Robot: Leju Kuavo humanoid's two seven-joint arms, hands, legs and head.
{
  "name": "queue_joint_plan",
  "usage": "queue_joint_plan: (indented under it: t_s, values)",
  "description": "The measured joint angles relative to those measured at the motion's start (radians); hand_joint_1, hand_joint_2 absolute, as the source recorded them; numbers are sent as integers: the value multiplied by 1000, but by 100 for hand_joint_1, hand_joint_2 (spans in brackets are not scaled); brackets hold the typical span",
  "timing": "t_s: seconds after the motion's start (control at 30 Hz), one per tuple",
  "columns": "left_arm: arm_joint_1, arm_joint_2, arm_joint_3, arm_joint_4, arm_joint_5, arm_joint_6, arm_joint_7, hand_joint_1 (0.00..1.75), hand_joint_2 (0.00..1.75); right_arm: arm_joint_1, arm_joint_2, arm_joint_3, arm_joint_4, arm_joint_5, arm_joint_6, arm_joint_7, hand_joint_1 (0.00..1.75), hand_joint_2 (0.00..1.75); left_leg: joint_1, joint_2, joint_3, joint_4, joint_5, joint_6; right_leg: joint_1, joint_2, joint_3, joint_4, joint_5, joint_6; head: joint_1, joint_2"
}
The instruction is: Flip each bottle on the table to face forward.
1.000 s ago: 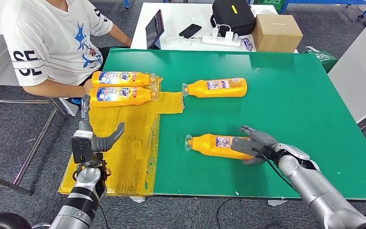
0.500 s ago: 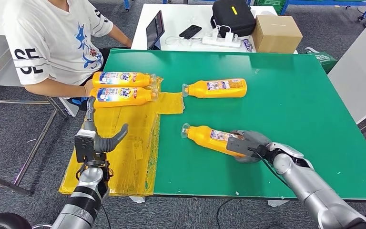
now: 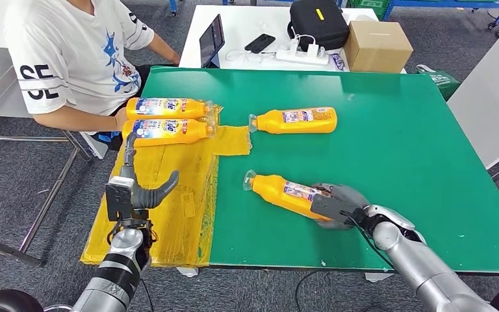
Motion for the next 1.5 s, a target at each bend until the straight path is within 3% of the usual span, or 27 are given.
queue_joint_plan:
  t_s: [0.1,0.13,0.2,0.27,0.3,0.37,0.47,0.63,1.2,1.33,1.5]
  values:
    - [1,-4,2,1,23,-31,7,0,175,31,29,-26,-27,-6,-102,-62,175,175,1,-1,-1,0,0,0,1,-1,1,1,0,0,1,0]
    - [5,-7,6,0,46,-58,20,0,175,59,63,-57,-60,2,-187,-114,175,175,1,-1,-2,0,1,0,1,-1,0,1,0,0,2,0]
    - [18,-18,16,-6,91,-125,55,0,175,130,165,-157,-170,46,-446,-225,175,175,1,-1,-5,0,1,-1,1,0,-5,2,1,-2,1,0]
    - [31,-33,20,-21,108,-161,81,0,175,180,265,-252,-299,85,-700,-258,175,175,1,-3,-9,0,2,-1,1,-2,-10,3,1,-2,-4,0]
    - [36,-40,20,-29,110,-166,87,0,175,195,301,-290,-356,88,-782,-252,175,175,2,-6,-9,0,3,-1,2,-4,-10,3,0,-2,-5,0]
    - [44,-47,21,-45,115,-169,94,0,175,221,352,-360,-451,71,-844,-246,175,175,3,-11,-10,0,3,-2,3,-9,-8,3,-2,-1,-4,0]
    - [51,-49,23,-69,125,-171,99,0,175,269,402,-450,-539,32,-824,-274,175,175,2,-11,-11,0,3,-2,1,-9,-9,3,-2,-1,-4,0]
    - [53,-49,24,-92,128,-173,103,0,175,302,440,-511,-588,16,-814,-299,175,175,0,-10,-11,0,3,-2,0,-9,-10,2,-2,-1,-4,0]
    - [64,-49,24,-120,153,-191,111,0,175,315,474,-569,-608,-13,-783,-325,175,175,0,-10,-11,0,3,-2,0,-9,-10,3,-2,-1,-4,0]
    - [73,-49,20,-134,232,-314,160,0,175,316,481,-586,-584,-19,-714,-353,175,175,0,-10,-12,0,3,-2,0,-9,-10,2,-2,-1,-4,0]
    - [79,-36,-22,-127,412,-670,259,0,175,320,491,-556,-483,77,-623,-415,175,175,0,-10,-12,-1,3,-2,0,-9,-10,3,-2,-1,-4,0]
